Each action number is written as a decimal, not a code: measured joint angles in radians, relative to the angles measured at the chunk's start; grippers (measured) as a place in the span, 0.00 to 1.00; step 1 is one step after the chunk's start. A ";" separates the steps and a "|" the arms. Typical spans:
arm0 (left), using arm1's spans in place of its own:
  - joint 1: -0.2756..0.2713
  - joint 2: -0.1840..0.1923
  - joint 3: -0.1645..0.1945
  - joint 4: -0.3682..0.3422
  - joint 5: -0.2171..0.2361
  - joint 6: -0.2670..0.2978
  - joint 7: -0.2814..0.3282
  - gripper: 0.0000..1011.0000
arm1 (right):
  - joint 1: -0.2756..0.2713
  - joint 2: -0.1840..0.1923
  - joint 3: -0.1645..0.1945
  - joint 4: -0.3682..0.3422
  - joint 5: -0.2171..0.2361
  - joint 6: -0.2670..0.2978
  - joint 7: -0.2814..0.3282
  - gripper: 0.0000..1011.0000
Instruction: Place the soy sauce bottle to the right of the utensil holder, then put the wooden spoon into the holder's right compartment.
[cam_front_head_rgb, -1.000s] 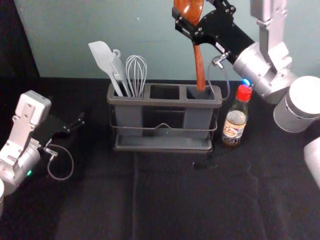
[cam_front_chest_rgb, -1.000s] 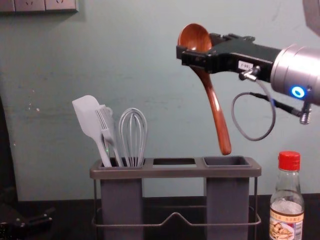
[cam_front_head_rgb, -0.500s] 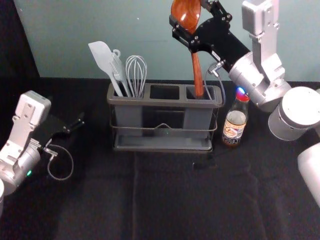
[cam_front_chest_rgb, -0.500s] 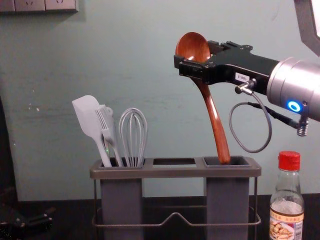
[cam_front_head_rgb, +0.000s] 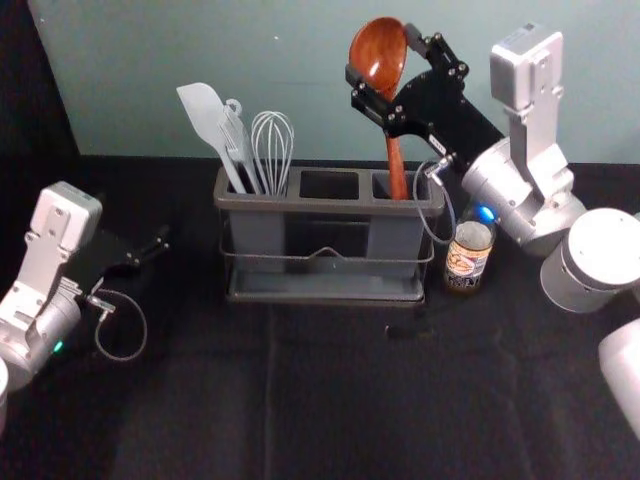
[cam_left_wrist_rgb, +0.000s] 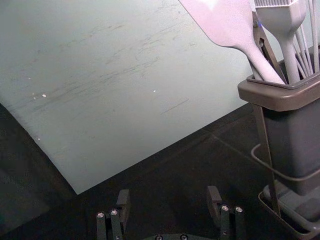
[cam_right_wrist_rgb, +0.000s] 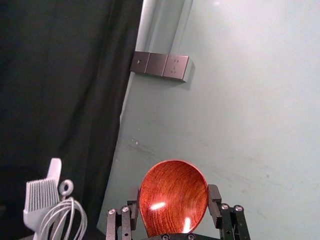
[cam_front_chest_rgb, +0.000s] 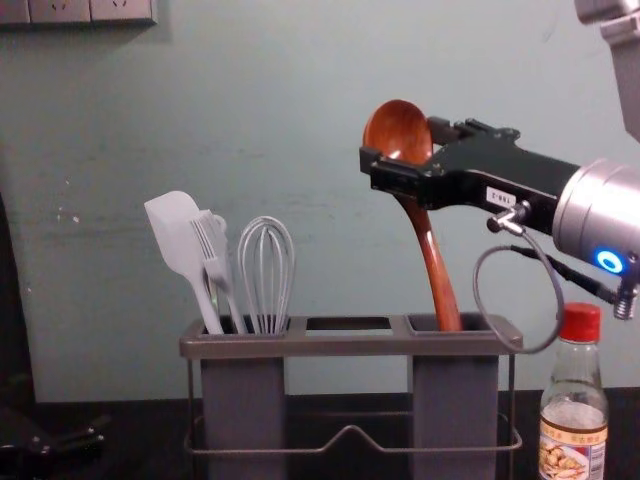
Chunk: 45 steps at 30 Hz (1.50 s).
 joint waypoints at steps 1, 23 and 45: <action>0.000 0.000 0.000 0.000 0.000 0.000 0.000 0.99 | -0.005 0.001 0.001 0.002 0.000 -0.002 0.002 0.83; 0.000 0.000 0.000 0.000 0.000 0.000 0.000 0.99 | -0.073 0.014 0.013 0.015 0.009 -0.015 0.016 0.83; 0.000 0.000 0.000 0.000 0.000 0.000 0.000 0.99 | -0.123 0.030 0.024 -0.007 0.021 -0.016 0.024 0.83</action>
